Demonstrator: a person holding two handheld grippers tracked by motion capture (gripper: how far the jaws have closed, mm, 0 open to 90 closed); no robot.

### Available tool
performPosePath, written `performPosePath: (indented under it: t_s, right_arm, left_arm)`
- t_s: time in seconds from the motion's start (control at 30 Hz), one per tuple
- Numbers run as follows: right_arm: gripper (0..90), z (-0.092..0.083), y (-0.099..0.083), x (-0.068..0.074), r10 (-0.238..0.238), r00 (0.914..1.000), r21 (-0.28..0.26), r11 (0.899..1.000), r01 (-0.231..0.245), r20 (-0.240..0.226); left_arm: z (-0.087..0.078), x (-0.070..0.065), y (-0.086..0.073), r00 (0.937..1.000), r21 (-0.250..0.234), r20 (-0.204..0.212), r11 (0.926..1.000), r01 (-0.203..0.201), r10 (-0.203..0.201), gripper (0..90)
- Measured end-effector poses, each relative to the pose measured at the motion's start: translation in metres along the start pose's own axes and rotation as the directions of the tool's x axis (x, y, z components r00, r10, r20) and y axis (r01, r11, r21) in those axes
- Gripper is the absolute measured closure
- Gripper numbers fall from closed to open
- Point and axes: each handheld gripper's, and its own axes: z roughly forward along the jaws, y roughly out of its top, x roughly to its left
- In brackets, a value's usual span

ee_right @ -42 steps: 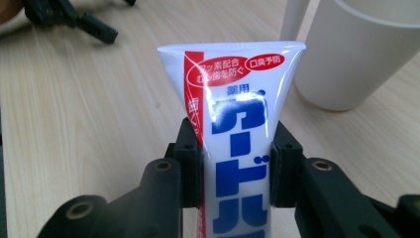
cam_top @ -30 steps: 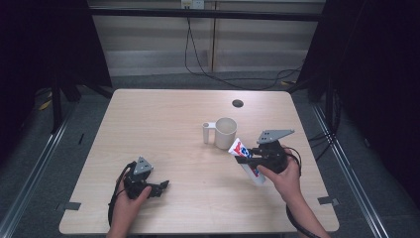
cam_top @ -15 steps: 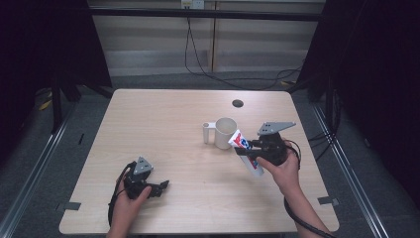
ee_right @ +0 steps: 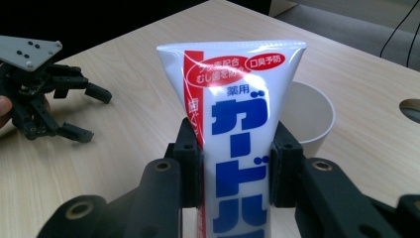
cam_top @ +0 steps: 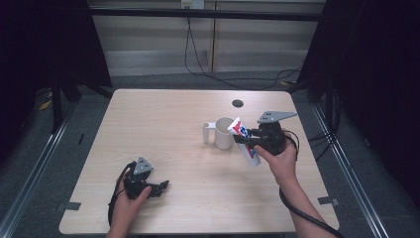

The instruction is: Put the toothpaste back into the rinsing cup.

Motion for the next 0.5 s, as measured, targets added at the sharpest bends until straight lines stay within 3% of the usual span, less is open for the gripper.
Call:
performPosePath:
  t_s: [0.5]
  right_arm:
    - [65.3,-0.001,0.017,-0.006,0.031,0.9993,-0.05,0.998,-0.03,0.02]
  left_arm:
    - [0.0,0.0,0.0,1.0,-0.002,0.001,1.0,-0.001,0.001,15.0]
